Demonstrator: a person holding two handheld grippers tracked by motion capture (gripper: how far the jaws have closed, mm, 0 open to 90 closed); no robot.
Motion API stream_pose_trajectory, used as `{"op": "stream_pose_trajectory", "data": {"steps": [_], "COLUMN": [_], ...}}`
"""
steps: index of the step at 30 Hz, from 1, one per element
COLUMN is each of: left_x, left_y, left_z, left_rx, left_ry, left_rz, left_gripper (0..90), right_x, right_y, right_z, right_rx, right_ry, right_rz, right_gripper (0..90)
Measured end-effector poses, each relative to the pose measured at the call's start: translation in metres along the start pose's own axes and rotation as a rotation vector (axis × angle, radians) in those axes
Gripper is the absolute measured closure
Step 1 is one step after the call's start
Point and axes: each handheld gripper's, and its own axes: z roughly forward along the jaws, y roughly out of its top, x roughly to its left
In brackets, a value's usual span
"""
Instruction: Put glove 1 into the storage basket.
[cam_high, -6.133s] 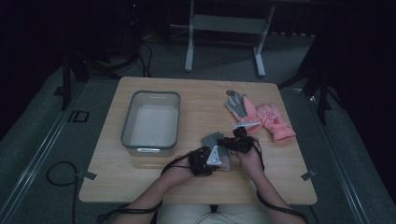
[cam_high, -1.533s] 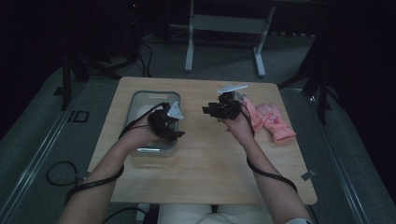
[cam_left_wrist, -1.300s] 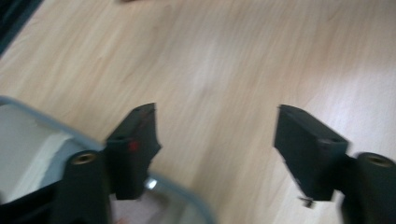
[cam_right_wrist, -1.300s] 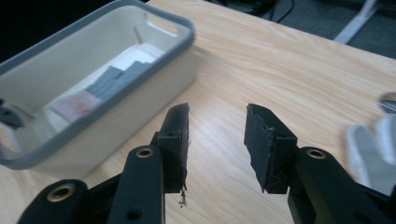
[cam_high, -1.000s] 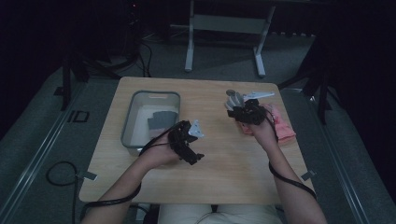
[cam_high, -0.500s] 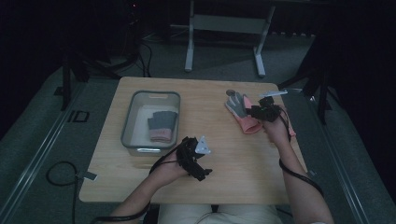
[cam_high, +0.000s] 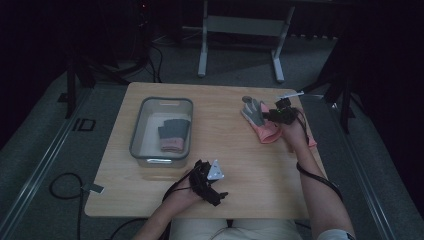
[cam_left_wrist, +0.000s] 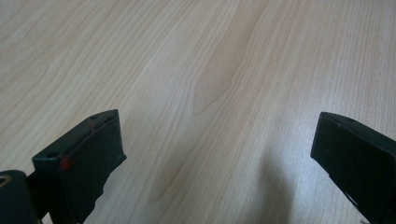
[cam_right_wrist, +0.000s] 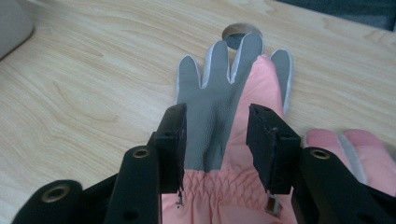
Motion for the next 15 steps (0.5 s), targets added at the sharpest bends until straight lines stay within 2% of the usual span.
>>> {"op": "stream_pose_trajectory", "data": {"steps": [2,4,6,9,12,13,15], "left_x": [-0.001,-0.002,-0.003,-0.003,-0.003,-0.004,-0.003], "left_y": [-0.003,-0.007,-0.01,-0.012,-0.013,-0.013,-0.014], "left_z": [-0.001,-0.001,-0.001,-0.001,-0.001,-0.001,-0.002], "left_rx": [-0.01,-0.014,-0.022,-0.027,-0.029,-0.026,-0.025], "left_ry": [0.005,0.027,0.04,0.028,0.038,0.049,0.056], "left_rz": [-0.014,-0.017,-0.017,-0.036,-0.037,-0.027,-0.02], "left_gripper": [1.8,1.8,1.8,1.8,1.8,1.8,1.8], "right_x": [0.0,-0.002,-0.002,0.0,0.004,0.004,0.004], "right_y": [0.0,0.001,0.001,0.001,-0.001,-0.003,-0.007], "right_z": [0.007,0.014,0.02,0.03,0.042,0.046,0.051], "right_rx": [0.014,0.03,0.026,0.027,0.059,0.062,0.07], "right_ry": [0.0,-0.003,0.018,0.013,0.006,0.017,-0.007], "right_rz": [-0.007,-0.008,-0.004,-0.033,-0.079,-0.079,-0.079], "right_gripper": [57.2,57.2,57.1,57.8,58.3,58.4,59.2]}}
